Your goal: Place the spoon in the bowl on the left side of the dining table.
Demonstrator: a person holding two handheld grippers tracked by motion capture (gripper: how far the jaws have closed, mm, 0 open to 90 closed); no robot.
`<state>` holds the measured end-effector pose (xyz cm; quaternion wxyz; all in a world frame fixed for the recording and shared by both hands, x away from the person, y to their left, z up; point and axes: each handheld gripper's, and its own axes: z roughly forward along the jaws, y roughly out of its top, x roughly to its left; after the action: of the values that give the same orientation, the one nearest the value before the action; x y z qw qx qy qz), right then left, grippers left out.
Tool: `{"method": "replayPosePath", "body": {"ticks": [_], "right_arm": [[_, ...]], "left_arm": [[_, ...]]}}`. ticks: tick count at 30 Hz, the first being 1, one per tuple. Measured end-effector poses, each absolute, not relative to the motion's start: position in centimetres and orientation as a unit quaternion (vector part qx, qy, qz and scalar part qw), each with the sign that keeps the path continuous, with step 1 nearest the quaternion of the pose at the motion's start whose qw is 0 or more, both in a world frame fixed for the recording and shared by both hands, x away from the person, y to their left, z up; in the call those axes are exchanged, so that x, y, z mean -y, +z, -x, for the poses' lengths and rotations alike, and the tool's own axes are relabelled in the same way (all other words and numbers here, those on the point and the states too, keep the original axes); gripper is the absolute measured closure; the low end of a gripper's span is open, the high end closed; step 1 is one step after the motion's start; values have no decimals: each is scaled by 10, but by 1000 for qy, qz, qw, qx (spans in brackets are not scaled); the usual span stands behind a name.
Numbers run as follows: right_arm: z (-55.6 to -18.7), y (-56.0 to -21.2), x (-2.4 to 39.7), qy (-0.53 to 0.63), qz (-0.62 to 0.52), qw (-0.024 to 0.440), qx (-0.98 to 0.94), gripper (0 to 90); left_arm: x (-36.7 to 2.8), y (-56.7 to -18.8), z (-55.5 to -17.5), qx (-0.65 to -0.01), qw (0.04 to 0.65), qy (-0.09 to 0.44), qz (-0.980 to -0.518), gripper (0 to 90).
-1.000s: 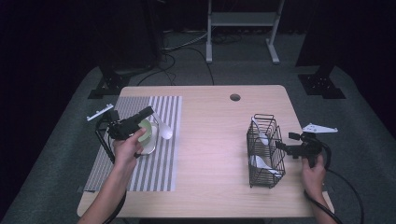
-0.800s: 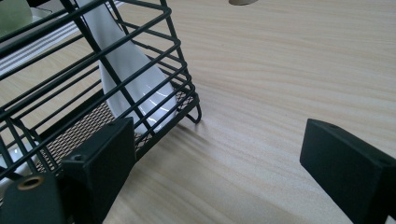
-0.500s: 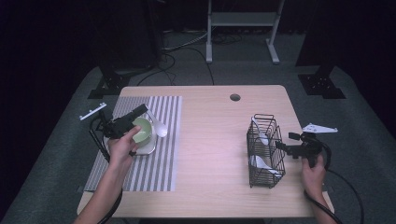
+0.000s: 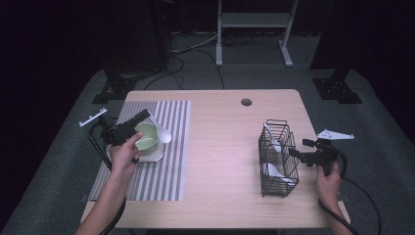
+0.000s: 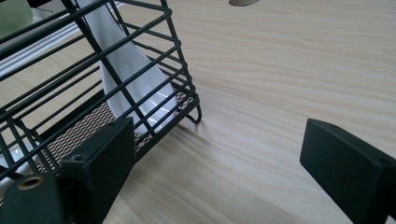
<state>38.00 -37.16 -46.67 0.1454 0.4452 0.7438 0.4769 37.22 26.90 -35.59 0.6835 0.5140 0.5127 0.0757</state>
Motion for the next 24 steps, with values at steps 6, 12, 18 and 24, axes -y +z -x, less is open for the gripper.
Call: {"method": "replayPosePath", "body": {"ticks": [6, 12, 18, 24], "right_arm": [[-380, -467, 371, 476, -445, 145, -744, 94], [-380, -467, 371, 476, -445, 146, -744, 95], [-380, -467, 371, 476, -445, 146, -745, 95], [-380, -467, 371, 476, -444, 146, -745, 95]], "left_arm": [[-274, -356, -372, -515, 684, 80, -511, 857], [-279, -355, -372, -519, 684, 83, -506, 857], [-284, -355, -372, -523, 683, 86, -503, 857], [-290, -353, -372, -526, 684, 91, -498, 857]]}}
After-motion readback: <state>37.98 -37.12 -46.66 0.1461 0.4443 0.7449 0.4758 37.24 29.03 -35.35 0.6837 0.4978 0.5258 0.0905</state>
